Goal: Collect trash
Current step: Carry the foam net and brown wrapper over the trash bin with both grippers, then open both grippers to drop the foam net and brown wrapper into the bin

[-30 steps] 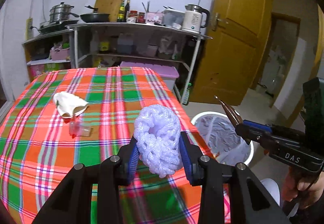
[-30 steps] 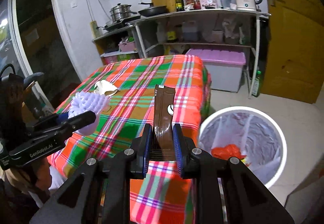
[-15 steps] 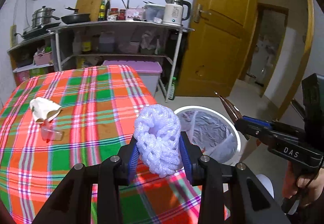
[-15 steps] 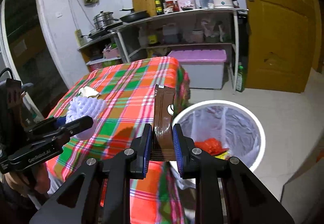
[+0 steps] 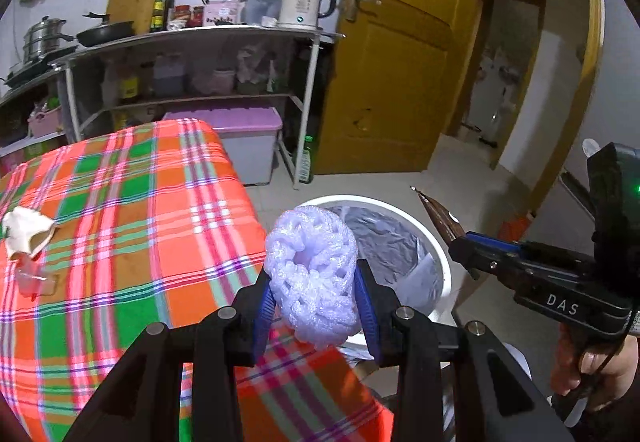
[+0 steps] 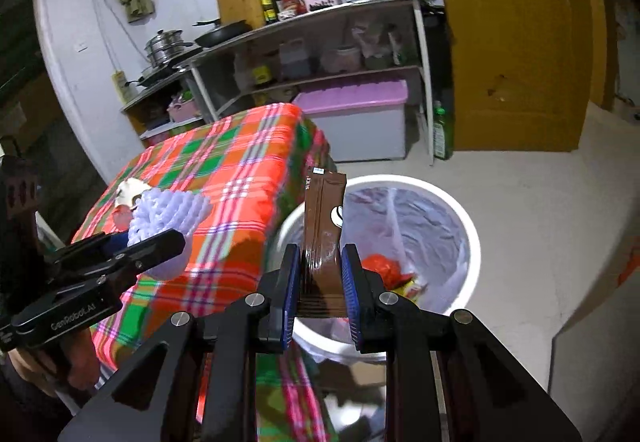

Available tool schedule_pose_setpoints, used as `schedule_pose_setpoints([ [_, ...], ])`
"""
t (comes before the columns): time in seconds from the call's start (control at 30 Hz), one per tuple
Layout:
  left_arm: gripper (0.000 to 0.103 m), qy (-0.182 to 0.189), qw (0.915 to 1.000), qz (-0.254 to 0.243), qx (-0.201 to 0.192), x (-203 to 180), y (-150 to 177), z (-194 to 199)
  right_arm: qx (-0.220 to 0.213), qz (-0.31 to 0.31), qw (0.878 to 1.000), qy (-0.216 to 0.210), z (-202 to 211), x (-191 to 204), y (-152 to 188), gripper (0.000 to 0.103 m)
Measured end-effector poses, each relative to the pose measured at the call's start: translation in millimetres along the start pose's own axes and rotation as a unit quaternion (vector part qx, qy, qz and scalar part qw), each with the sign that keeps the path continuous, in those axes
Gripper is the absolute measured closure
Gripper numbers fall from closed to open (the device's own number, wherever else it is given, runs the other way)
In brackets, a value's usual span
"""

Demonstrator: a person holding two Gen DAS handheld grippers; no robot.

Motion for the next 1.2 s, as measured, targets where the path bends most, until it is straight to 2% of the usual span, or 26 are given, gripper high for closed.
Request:
schedule_pose_setpoints([
  [0.4, 0.064, 0.009, 0.9988, -0.014, 0.047, -18, 8, -51, 0.033, -0.025, 0.999, 0.005, -25, -31, 17, 0.081],
  [0.67, 0.064, 0.009, 0.9971, -0.011, 0.075, -16, 14, -80, 0.057, -0.04, 0.998, 0.005, -42, -40, 28, 0.08],
  [0.83, 0.06, 0.004, 0.996, -0.001, 0.089, -13, 16, -93, 0.076, -0.042, 0.996, 0.009, -53, -44, 34, 0.078],
  [0.9, 0.057, 0.005, 0.9954, 0.006, 0.095, -10, 17, -98, 0.083, -0.043, 0.996, 0.011, -57, -46, 37, 0.072],
  [0.97, 0.056, 0.005, 0.995, 0.011, 0.099, -8, 19, -100, 0.083, -0.044, 0.996, 0.01, -58, -47, 38, 0.061],
  [1.2, 0.049, 0.015, 0.9941, 0.018, 0.106, -7, 18, -104, 0.079, -0.042, 0.996, 0.012, -56, -47, 37, 0.061],
])
Point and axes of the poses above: each gripper's, at about its wrist camera, not at the fingertips, and z roughly against the way its jaws point, x to its left, y to its underside, the point moved 5 cm from there along -z, roughly the way its jaws point, and after that the axes turned 13 degrees about z, right-handed, at the moved point
